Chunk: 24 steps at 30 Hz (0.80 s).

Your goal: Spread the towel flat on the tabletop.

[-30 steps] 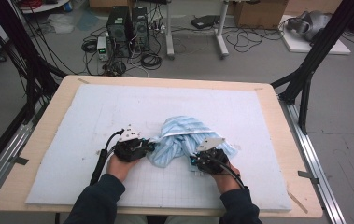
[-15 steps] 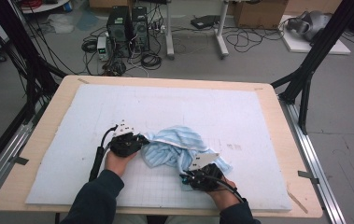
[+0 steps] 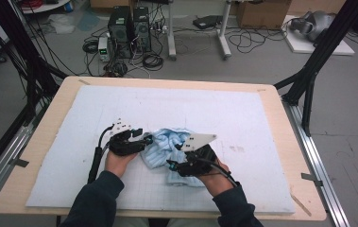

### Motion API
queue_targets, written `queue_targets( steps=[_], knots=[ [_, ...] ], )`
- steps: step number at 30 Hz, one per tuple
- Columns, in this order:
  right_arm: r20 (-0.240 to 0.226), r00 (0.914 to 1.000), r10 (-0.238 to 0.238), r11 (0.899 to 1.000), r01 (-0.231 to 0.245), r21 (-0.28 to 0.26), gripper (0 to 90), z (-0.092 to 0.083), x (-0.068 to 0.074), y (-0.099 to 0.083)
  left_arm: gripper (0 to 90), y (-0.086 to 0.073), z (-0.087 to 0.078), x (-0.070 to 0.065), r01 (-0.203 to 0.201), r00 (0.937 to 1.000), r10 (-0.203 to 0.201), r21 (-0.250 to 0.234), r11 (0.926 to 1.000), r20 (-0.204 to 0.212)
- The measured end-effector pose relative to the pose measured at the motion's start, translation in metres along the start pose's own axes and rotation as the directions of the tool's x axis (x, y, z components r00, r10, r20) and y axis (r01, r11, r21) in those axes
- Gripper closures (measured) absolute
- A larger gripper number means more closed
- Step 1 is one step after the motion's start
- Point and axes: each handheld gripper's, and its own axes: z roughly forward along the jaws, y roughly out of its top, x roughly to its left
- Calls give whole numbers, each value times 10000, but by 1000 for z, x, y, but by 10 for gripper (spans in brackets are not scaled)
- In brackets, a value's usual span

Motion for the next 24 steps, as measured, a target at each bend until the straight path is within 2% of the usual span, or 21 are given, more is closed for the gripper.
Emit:
queue_targets(
  steps=[4, 5, 7, 10, 13, 17, 19, 20, 22, 24],
  knots=[
    [483, 9986, -215, 9998, 215, 4, 421, -3, -11, 14, 436, -2, -7, 1, -27, 10000, 27, 27, 10000, 26],
    [837, 9954, -468, 9986, 446, 285, 422, 3, -20, 19, 433, -2, -8, 0, -119, 9999, 119, 38, 9999, 59],
    [941, 9939, -577, 9977, 540, 420, 421, 8, -25, 21, 433, -1, -12, -3, -303, 9995, 303, -78, 9995, 105],
    [1127, 9926, -442, 9966, 359, 743, 389, 28, -44, 20, 434, -2, -19, -3, -282, 9995, 286, -283, 9992, 117],
    [1035, 9939, -374, 9925, 249, 1198, 368, 48, -58, 16, 434, -7, -24, 0, -206, 9997, 209, -258, 9995, 110],
    [670, 9972, -340, 9890, 240, 1457, 369, 67, -70, 17, 434, -14, -29, 4, -119, 9999, 120, -185, 9998, 92],
    [382, 9980, -512, 9889, 453, 1416, 413, 75, -72, 21, 434, -14, -29, 4, -182, 9998, 183, -106, 9998, 119],
    [217, 9988, -430, 9887, 394, 1445, 460, 80, -73, 21, 435, -14, -29, 4, -192, 9997, 193, -98, 9998, 164],
    [118, 9982, -583, 9809, 551, 1867, 606, 86, -76, 20, 436, -14, -29, 2, -206, 9995, 209, -125, 9997, 226],
    [191, 9979, -621, 9789, 571, 1964, 770, 87, -78, 18, 438, -14, -29, 0, -258, 9993, 260, -86, 9996, 271]
  ],
)
